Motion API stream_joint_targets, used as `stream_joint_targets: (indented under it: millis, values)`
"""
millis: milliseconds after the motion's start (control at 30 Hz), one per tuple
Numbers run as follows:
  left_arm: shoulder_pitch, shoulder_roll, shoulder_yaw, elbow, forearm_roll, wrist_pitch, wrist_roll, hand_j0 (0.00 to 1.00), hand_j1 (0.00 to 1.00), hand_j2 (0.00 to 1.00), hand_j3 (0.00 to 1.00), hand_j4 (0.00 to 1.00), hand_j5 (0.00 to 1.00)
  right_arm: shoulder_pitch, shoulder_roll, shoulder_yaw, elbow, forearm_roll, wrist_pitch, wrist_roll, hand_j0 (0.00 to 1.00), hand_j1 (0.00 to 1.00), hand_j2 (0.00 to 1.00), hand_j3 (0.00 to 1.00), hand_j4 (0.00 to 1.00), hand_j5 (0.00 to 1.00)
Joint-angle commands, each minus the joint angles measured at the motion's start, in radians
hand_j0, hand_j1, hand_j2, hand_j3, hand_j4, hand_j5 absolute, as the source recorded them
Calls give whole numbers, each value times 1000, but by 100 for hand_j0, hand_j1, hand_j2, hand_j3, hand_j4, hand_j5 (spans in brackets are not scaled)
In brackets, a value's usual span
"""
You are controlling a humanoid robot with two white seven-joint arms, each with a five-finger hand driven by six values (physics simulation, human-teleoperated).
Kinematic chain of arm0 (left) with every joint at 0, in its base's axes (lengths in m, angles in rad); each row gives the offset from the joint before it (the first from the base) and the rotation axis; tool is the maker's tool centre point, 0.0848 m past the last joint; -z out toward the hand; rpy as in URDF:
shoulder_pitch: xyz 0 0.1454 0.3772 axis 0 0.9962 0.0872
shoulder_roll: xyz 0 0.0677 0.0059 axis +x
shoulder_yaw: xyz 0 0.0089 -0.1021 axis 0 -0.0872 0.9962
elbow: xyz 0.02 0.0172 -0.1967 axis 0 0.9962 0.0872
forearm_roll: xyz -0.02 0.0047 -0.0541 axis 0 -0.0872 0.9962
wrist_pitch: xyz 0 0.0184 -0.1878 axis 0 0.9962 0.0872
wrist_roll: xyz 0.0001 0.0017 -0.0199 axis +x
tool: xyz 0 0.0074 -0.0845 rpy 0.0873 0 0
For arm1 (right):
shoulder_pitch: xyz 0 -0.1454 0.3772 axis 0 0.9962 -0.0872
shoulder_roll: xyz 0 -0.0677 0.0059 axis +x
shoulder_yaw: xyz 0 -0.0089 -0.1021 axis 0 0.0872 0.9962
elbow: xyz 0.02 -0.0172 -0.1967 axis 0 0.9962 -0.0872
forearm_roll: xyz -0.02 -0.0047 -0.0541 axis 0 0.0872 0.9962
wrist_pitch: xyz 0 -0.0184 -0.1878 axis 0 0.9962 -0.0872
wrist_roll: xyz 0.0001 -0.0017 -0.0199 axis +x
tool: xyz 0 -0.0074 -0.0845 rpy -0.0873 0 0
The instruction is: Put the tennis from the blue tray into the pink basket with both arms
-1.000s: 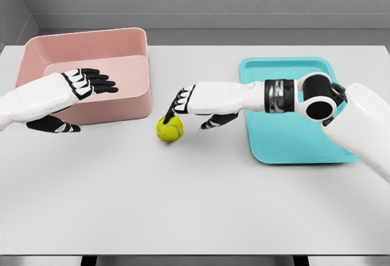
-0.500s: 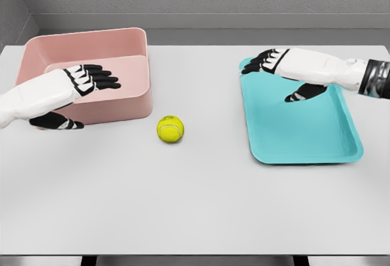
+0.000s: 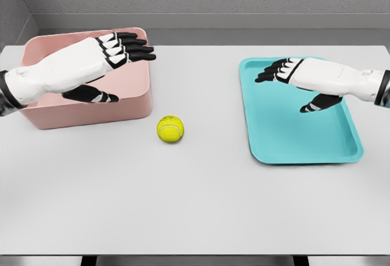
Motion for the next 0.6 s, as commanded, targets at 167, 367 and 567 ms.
stream_joint_targets:
  millis: [167,367,567]
  values:
    - [-61,-60,-153,7,5,1,-3,100,100,100,100,100,100,-3,-2,-11,-5,-8,3,5,100,100,100,100,100,100]
    - [-97,-105,-215,7,3,1,-22,100,100,100,100,100,100,2,-25,-43,-10,-8,3,1,100,100,100,100,100,100]
    - [-98,-137,-238,25,2,1,-36,100,100,100,100,100,100,9,-23,-43,-10,-8,3,1,100,100,100,100,100,100]
